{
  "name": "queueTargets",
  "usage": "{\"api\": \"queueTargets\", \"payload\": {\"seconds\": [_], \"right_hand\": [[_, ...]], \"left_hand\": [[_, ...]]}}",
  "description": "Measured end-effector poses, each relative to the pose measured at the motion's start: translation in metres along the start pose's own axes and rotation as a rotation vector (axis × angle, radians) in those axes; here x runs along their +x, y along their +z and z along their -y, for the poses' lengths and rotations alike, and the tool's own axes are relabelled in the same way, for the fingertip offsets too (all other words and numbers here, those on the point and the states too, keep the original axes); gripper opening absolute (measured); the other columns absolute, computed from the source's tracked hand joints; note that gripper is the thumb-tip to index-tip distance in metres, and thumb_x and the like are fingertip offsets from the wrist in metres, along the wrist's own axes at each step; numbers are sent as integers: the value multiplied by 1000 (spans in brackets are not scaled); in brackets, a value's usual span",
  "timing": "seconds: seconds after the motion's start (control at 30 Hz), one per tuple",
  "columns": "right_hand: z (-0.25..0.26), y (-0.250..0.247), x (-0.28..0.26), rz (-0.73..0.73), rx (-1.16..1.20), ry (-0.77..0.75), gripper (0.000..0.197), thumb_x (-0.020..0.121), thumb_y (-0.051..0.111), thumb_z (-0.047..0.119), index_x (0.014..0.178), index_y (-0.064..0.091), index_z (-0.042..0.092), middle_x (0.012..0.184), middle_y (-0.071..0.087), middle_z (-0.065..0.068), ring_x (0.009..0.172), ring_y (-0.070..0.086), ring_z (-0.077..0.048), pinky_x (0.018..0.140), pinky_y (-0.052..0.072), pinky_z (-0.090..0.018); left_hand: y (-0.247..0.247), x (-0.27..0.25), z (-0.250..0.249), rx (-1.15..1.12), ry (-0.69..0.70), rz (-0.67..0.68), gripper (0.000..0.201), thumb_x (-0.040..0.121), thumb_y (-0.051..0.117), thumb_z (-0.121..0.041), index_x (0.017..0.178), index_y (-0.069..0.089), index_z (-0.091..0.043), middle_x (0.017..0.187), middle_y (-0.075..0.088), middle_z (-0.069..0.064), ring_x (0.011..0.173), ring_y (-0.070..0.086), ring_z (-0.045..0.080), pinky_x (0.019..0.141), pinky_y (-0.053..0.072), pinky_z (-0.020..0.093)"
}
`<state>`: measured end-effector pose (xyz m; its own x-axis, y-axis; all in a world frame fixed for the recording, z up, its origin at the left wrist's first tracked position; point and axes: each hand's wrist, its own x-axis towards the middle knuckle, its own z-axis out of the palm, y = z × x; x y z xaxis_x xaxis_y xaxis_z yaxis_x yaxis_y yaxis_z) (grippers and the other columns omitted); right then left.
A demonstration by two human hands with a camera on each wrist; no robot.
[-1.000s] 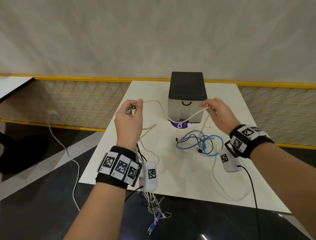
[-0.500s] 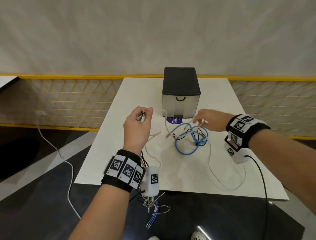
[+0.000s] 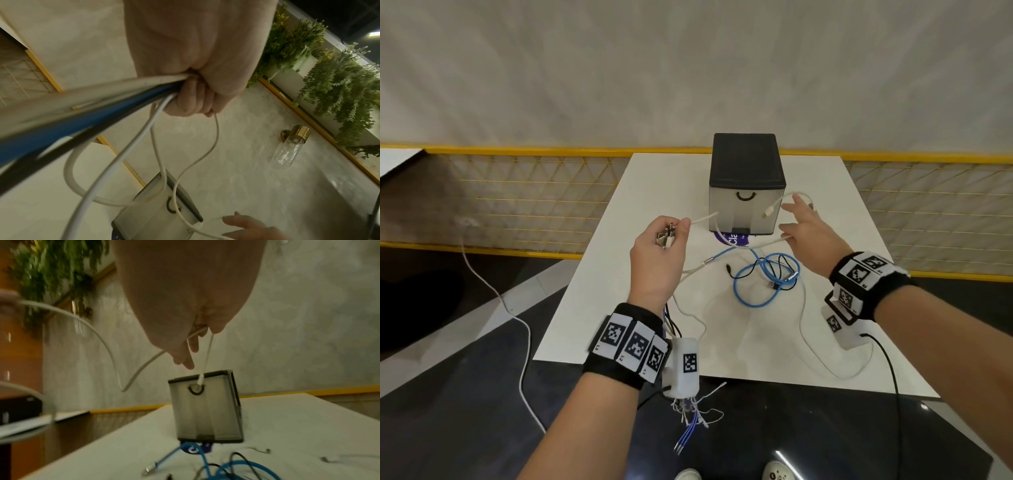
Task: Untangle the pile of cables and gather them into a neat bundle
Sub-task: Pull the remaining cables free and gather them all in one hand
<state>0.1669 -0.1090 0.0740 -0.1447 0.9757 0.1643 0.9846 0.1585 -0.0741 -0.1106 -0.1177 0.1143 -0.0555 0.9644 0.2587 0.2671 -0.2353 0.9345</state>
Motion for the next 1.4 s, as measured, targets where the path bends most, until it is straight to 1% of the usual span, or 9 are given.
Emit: {"api": "queueTargets", "payload": {"seconds": [0.13,0.47,0.67,0.73,0.8,0.9,1.07,1.23,1.4], "right_hand": [[34,-20,-24,100,236,43,26,97,45,15,109,67,9,117,63,-6,108,58,-26,91,46,-33],[116,19,-97,915,925,151,31,103,33,22,101,58,4,92,65,-9,87,65,-21,44,50,-23],[130,50,-110,982,398,-15,60,93,46,52,130,52,5,133,54,-13,118,55,-30,98,47,-43],[125,47,-110,958,239,-35,63,89,44,63,94,64,4,99,67,-13,89,61,-28,86,48,-38],[119,31,-105,884,204,0,61,89,44,64,63,53,9,63,54,-5,60,49,-22,67,42,-36],[111,-1,-92,611,283,52,48,83,54,64,93,64,18,92,65,3,85,60,-17,82,50,-36],[140,-48,-70,346,736,-16,77,69,75,55,132,46,24,129,52,12,120,48,-3,104,38,-21],[177,-31,-63,353,1097,-142,7,95,54,15,96,56,8,83,64,3,73,60,6,71,45,-9],[178,21,-89,261,1134,-46,12,97,39,36,85,37,36,75,46,9,67,45,-1,69,39,-22]], "left_hand": [[-7,0,-1,-25,-27,29,23,94,62,-34,74,59,-24,57,49,-17,64,46,12,61,38,23],[-14,-15,-12,141,-95,297,20,89,68,-36,79,67,-19,54,51,-15,57,46,10,52,36,24],[-24,-29,-15,303,-257,514,46,89,68,-39,133,56,-34,125,63,9,105,63,35,86,53,37],[-29,-35,-14,304,-277,575,54,89,69,-40,139,49,-42,131,60,11,114,60,33,92,52,44],[-35,-38,-13,261,-251,593,36,87,70,-41,122,63,-42,87,66,3,69,63,19,57,52,29],[-37,-39,-15,170,-204,599,18,86,72,-37,92,69,-20,47,43,-16,41,31,8,39,27,17],[-22,-44,-46,-56,-2,531,12,92,66,-23,84,62,-14,51,50,-20,47,45,-3,46,32,8],[-7,-47,-66,-231,80,409,16,97,61,-23,81,57,-23,51,47,-17,47,41,0,49,33,13],[-16,-36,-87,-497,33,242,23,98,58,-23,76,53,-22,53,33,-8,41,26,9,42,22,18]]}}
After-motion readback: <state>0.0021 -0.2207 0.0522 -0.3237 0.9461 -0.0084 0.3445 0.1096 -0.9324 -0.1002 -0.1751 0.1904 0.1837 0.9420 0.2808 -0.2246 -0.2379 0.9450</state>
